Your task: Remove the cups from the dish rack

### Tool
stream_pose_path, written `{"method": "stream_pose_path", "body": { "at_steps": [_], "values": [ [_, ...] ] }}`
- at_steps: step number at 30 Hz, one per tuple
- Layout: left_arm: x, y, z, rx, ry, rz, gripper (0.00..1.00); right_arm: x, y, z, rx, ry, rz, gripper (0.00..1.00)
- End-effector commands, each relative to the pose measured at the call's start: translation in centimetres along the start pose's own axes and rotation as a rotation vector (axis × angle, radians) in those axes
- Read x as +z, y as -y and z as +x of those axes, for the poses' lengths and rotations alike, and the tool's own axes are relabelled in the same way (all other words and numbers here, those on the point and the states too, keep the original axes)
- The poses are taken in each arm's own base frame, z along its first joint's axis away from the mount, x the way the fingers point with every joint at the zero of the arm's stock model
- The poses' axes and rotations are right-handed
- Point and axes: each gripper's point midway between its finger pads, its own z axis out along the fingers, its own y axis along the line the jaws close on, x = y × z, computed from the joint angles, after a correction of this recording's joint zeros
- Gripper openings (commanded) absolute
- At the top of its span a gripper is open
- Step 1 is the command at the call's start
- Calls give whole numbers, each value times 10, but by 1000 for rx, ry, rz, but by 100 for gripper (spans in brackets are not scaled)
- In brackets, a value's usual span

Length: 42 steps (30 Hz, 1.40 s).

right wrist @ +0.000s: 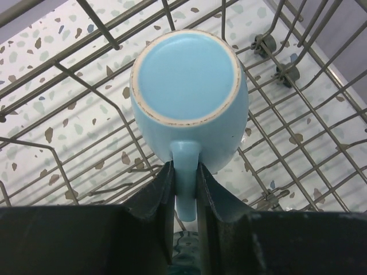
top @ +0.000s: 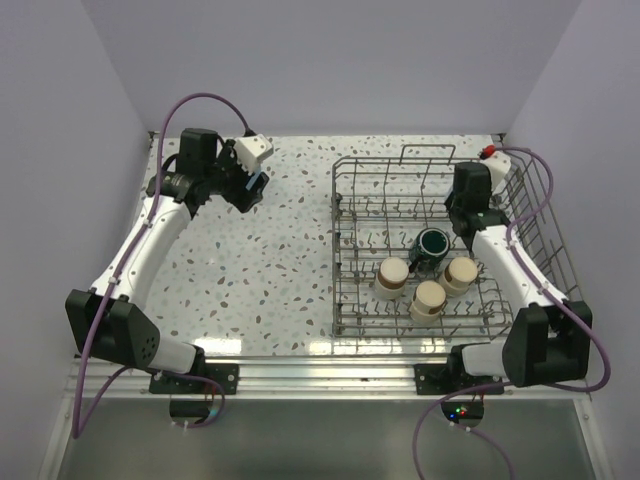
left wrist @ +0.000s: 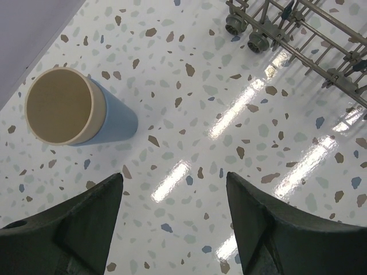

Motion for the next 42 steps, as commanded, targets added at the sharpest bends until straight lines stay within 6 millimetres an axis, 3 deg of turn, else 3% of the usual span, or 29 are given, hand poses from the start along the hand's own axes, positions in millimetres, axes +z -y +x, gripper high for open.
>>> {"method": "stream_pose_path", "body": {
  "at_steps": [1,7,10,11,14,18,23,25,26,30,35,42],
  "values": [
    [-9,1,-20,13,81,-3,76,-14,-9,-56,50,154,-22,0],
    [-10,7,-26,-6,121,48,75,-37,-28,-80,88,198,-162,0],
    [-17,-2,-35,-53,189,83,75,-61,-53,-97,99,216,-325,0],
    [-26,-19,-35,-88,216,64,75,-71,-60,-108,102,230,-366,0],
    [-45,-37,-51,-187,364,126,75,-101,-85,-125,99,253,-516,0],
    [-53,-19,-74,-221,483,273,75,-145,-131,-135,104,271,-721,0],
    [-66,4,-106,-296,616,441,75,-191,-171,-150,158,294,-913,0],
    [-63,10,-108,-316,625,470,76,-199,-183,-150,225,265,-979,0],
    [-62,20,-116,-320,639,503,76,-214,-192,-153,264,261,-1048,0],
    [-47,37,-127,-370,639,554,77,-239,-218,-151,327,238,-1168,0],
    [-49,51,-150,-417,686,646,77,-270,-247,-148,365,219,-1284,0],
    [-44,58,-159,-464,691,713,75,-289,-276,-138,368,181,-1365,0]
  ]
}}
